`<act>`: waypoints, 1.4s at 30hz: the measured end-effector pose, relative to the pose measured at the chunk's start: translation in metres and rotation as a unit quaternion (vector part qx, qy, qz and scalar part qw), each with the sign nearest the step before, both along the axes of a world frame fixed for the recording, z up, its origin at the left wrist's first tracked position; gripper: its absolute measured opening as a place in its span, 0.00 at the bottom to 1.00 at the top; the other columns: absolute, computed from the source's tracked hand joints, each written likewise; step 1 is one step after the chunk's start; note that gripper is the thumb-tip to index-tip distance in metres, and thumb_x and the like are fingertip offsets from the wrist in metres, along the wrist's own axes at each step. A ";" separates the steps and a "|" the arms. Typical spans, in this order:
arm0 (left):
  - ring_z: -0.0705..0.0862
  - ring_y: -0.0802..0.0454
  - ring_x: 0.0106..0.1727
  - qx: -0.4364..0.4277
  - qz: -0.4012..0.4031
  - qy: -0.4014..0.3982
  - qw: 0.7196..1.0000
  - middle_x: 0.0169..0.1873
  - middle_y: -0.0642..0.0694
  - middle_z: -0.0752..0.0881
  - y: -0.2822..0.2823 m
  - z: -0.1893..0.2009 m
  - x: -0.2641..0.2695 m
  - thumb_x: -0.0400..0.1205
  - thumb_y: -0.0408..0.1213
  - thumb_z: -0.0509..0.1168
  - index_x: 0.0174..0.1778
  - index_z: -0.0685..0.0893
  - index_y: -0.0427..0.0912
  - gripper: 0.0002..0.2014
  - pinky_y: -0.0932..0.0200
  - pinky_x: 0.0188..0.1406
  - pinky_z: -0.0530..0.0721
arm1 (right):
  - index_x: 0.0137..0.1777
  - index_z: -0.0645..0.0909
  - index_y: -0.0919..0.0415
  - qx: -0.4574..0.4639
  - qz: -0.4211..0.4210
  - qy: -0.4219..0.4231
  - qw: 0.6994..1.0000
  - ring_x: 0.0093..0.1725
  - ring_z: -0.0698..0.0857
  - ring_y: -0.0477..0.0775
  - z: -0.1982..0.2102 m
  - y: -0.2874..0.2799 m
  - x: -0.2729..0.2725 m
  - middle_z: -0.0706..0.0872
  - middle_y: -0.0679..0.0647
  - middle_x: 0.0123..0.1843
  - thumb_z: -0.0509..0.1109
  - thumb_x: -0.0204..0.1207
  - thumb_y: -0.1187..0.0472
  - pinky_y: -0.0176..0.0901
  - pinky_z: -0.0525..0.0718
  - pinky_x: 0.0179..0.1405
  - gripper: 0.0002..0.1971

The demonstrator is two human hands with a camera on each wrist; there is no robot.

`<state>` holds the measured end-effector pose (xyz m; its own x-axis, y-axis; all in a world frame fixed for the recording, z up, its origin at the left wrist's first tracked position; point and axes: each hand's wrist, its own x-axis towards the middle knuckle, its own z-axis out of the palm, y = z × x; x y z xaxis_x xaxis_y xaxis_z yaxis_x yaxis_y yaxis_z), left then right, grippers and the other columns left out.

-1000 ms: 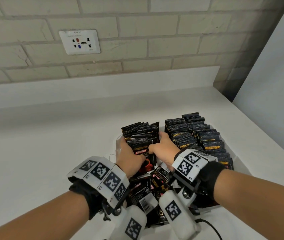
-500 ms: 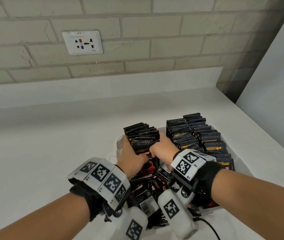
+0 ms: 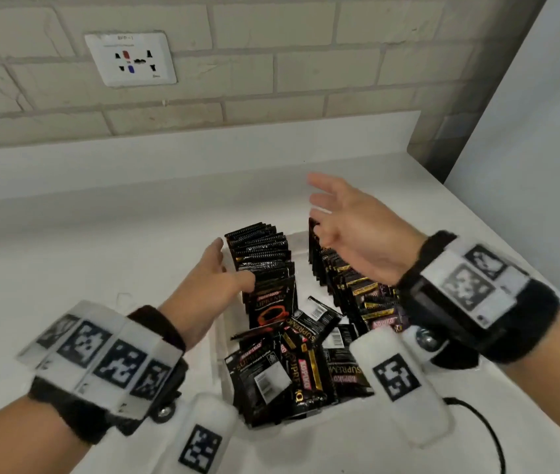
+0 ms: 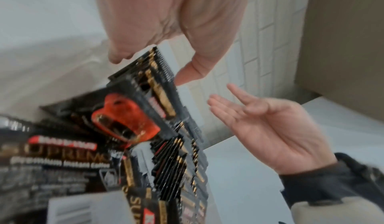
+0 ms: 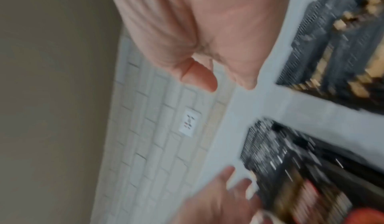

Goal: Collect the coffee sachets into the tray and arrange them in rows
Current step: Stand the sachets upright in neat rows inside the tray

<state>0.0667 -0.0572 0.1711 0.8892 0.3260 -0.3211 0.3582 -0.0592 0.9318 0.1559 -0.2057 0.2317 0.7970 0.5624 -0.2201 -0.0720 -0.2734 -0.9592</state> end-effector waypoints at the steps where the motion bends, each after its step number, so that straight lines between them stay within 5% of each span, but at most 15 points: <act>1: 0.69 0.54 0.73 0.016 -0.004 -0.005 1.000 0.76 0.52 0.67 0.003 0.004 -0.006 0.75 0.23 0.64 0.79 0.58 0.48 0.38 0.64 0.66 0.68 | 0.77 0.62 0.51 0.027 -0.001 -0.015 1.000 0.77 0.65 0.54 0.012 -0.014 0.000 0.63 0.56 0.78 0.51 0.69 0.87 0.41 0.76 0.62 0.40; 3: 0.64 0.59 0.76 0.034 -0.012 -0.017 0.999 0.77 0.56 0.65 0.006 0.012 -0.017 0.74 0.28 0.69 0.80 0.60 0.51 0.40 0.61 0.67 0.65 | 0.67 0.72 0.49 0.065 -0.008 -0.029 0.997 0.72 0.72 0.51 0.028 -0.043 0.001 0.71 0.52 0.73 0.51 0.71 0.87 0.38 0.78 0.61 0.36; 6: 0.68 0.63 0.74 0.078 -0.028 -0.051 0.995 0.70 0.60 0.74 0.008 0.015 -0.034 0.77 0.31 0.69 0.69 0.74 0.57 0.27 0.64 0.66 0.65 | 0.56 0.80 0.51 0.061 -0.006 -0.037 0.997 0.62 0.83 0.48 0.031 -0.084 -0.002 0.83 0.52 0.62 0.53 0.74 0.85 0.35 0.81 0.60 0.29; 11: 0.81 0.73 0.58 0.149 -0.073 -0.096 0.982 0.53 0.65 0.86 -0.008 0.019 -0.055 0.78 0.32 0.68 0.48 0.84 0.72 0.22 0.71 0.55 0.74 | 0.52 0.83 0.48 -0.110 0.054 -0.051 0.991 0.53 0.87 0.43 -0.008 -0.135 -0.019 0.90 0.46 0.51 0.62 0.78 0.70 0.33 0.84 0.52 0.16; 14: 0.85 0.67 0.49 0.187 -0.122 -0.097 0.970 0.46 0.65 0.87 -0.023 0.024 -0.057 0.75 0.42 0.69 0.46 0.82 0.76 0.16 0.70 0.49 0.78 | 0.49 0.80 0.37 -0.285 0.130 -0.153 0.937 0.50 0.83 0.32 -0.034 -0.149 -0.023 0.87 0.37 0.49 0.64 0.79 0.59 0.25 0.78 0.53 0.12; 17: 0.84 0.66 0.43 0.246 -0.165 -0.103 0.949 0.42 0.68 0.85 -0.039 0.025 -0.054 0.77 0.35 0.68 0.44 0.86 0.69 0.17 0.78 0.42 0.77 | 0.58 0.80 0.46 -0.393 0.184 -0.249 0.866 0.44 0.78 0.33 -0.041 -0.145 -0.023 0.82 0.37 0.51 0.62 0.81 0.58 0.24 0.74 0.47 0.10; 21: 0.82 0.68 0.42 0.287 -0.210 -0.103 0.929 0.44 0.73 0.82 -0.056 0.027 -0.054 0.78 0.34 0.67 0.39 0.82 0.66 0.16 0.77 0.38 0.78 | 0.66 0.74 0.48 -0.389 0.187 -0.305 0.849 0.39 0.70 0.28 -0.040 -0.125 -0.012 0.76 0.40 0.61 0.65 0.79 0.56 0.26 0.68 0.40 0.16; 25: 0.84 0.61 0.39 0.281 -0.191 -0.093 0.936 0.41 0.67 0.86 -0.053 0.030 -0.062 0.77 0.36 0.68 0.39 0.84 0.67 0.14 0.72 0.36 0.80 | 0.64 0.71 0.50 -0.406 0.203 -0.310 0.836 0.43 0.73 0.40 -0.043 -0.104 0.004 0.76 0.44 0.61 0.70 0.75 0.55 0.31 0.70 0.40 0.19; 29: 0.80 0.71 0.39 0.331 -0.130 -0.116 0.927 0.43 0.76 0.80 -0.036 0.032 -0.064 0.75 0.32 0.70 0.40 0.82 0.64 0.16 0.78 0.36 0.75 | 0.60 0.68 0.53 -0.446 0.245 -0.288 0.811 0.51 0.79 0.52 -0.050 -0.091 0.010 0.79 0.51 0.58 0.73 0.73 0.56 0.45 0.79 0.52 0.20; 32: 0.78 0.68 0.34 0.379 -0.085 -0.126 0.913 0.34 0.57 0.81 -0.020 0.029 -0.056 0.73 0.30 0.72 0.37 0.78 0.57 0.15 0.76 0.35 0.74 | 0.59 0.65 0.51 -0.465 0.239 -0.300 0.798 0.52 0.81 0.53 -0.055 -0.089 0.008 0.80 0.51 0.56 0.74 0.72 0.55 0.46 0.81 0.51 0.22; 37: 0.73 0.61 0.33 0.465 -0.175 -0.034 0.867 0.38 0.59 0.74 -0.007 0.028 -0.033 0.73 0.42 0.73 0.34 0.68 0.57 0.17 0.70 0.32 0.71 | 0.67 0.65 0.48 -0.465 0.229 -0.309 0.798 0.56 0.81 0.51 -0.049 -0.089 0.007 0.80 0.47 0.61 0.73 0.72 0.54 0.45 0.80 0.54 0.26; 40: 0.71 0.62 0.36 0.499 -0.246 0.027 0.830 0.41 0.60 0.71 -0.009 0.029 -0.024 0.69 0.52 0.74 0.39 0.67 0.56 0.19 0.67 0.33 0.69 | 0.49 0.75 0.43 -0.466 0.264 -0.328 0.779 0.48 0.81 0.46 -0.037 -0.093 0.010 0.80 0.41 0.48 0.72 0.73 0.51 0.41 0.78 0.45 0.09; 42: 0.70 0.62 0.35 0.506 -0.269 0.055 0.817 0.43 0.60 0.70 -0.010 0.031 -0.021 0.67 0.57 0.74 0.44 0.68 0.54 0.22 0.66 0.32 0.68 | 0.33 0.68 0.41 -0.458 0.274 -0.328 0.780 0.37 0.76 0.40 -0.027 -0.095 0.011 0.77 0.40 0.37 0.71 0.73 0.50 0.35 0.71 0.33 0.14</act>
